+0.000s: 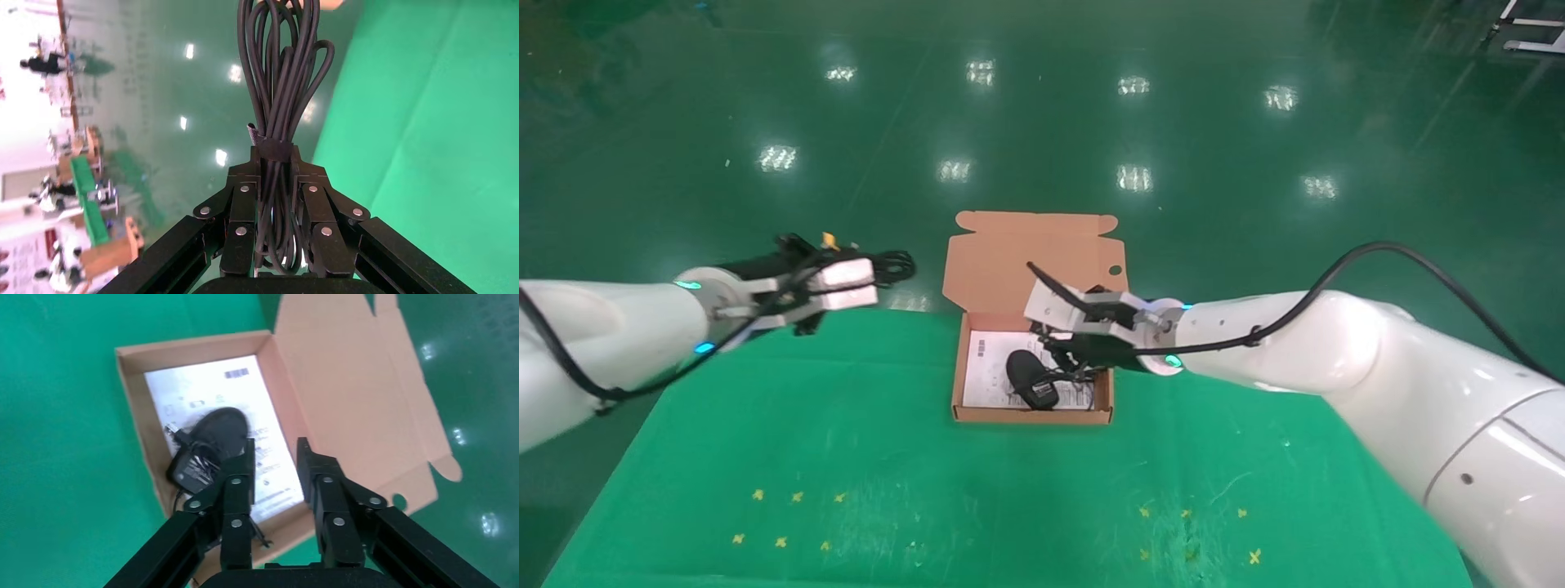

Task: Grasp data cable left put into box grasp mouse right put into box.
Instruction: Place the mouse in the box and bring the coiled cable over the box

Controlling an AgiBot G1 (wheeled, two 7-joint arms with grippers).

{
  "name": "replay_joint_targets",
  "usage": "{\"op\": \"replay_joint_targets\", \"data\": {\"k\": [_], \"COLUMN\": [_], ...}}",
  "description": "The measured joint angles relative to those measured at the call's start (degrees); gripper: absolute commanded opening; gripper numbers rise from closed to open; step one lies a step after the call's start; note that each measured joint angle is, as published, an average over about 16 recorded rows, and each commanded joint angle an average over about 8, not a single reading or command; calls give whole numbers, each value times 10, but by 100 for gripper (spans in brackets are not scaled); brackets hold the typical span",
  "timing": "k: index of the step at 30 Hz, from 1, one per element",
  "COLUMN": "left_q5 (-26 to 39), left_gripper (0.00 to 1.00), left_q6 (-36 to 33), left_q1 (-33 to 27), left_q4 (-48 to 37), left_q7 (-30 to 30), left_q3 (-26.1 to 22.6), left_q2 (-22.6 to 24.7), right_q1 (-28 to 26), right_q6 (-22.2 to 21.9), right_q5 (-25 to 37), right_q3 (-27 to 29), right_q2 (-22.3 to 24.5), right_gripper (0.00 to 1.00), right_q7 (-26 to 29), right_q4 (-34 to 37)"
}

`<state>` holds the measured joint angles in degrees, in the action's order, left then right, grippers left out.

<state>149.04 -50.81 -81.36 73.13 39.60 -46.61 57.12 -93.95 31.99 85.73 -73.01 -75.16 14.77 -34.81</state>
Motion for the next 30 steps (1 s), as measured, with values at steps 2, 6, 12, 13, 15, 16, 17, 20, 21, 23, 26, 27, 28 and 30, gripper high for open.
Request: {"op": "replay_joint_targets", "data": {"k": [2,6,12,13,15,16,17,20,21,23,26,27,28,30], "left_q5": [-4,-10,-22,-25,-33,-38,-43,-62,-71,-88,-117,-126,-136,-154], "left_gripper": [0,0,0,0,0,0,0,0,0,0,0,0,0,17], "left_q6": [9,33,80,89,107,116,125,152,160,177,199,206,212,222], "left_q1": [4,12,25,26,28,29,29,28,27,24,17,15,12,7], "left_q4": [-6,-24,-70,-81,-105,-117,-131,-172,-185,-211,-245,-255,-265,-280], "left_q7": [-5,-17,-41,-46,-58,-65,-72,-96,-104,-119,-139,-145,-149,-156], "left_q3": [-4,-12,-28,-31,-38,-41,-45,-57,-61,-72,-91,-97,-103,-117], "left_q2": [8,29,71,79,98,107,117,145,153,169,189,195,200,207], "right_q1": [-2,-7,-14,-15,-18,-19,-20,-26,-27,-31,-36,-38,-39,-42], "right_q6": [-1,-3,-4,-4,-3,-2,-2,1,2,4,7,8,9,11], "right_q5": [1,3,15,18,26,31,36,53,60,75,99,107,115,131], "right_q3": [0,1,-2,-3,-5,-6,-8,-13,-15,-19,-24,-26,-27,-30], "right_q2": [8,30,80,90,113,125,137,173,186,210,243,252,261,276], "right_gripper": [100,100,100,100,100,100,100,100,100,100,100,100,100,100], "right_q7": [3,11,34,40,55,62,71,100,111,135,172,183,195,216], "right_q4": [-4,-17,-48,-55,-73,-83,-94,-131,-144,-173,-217,-230,-244,-268]}}
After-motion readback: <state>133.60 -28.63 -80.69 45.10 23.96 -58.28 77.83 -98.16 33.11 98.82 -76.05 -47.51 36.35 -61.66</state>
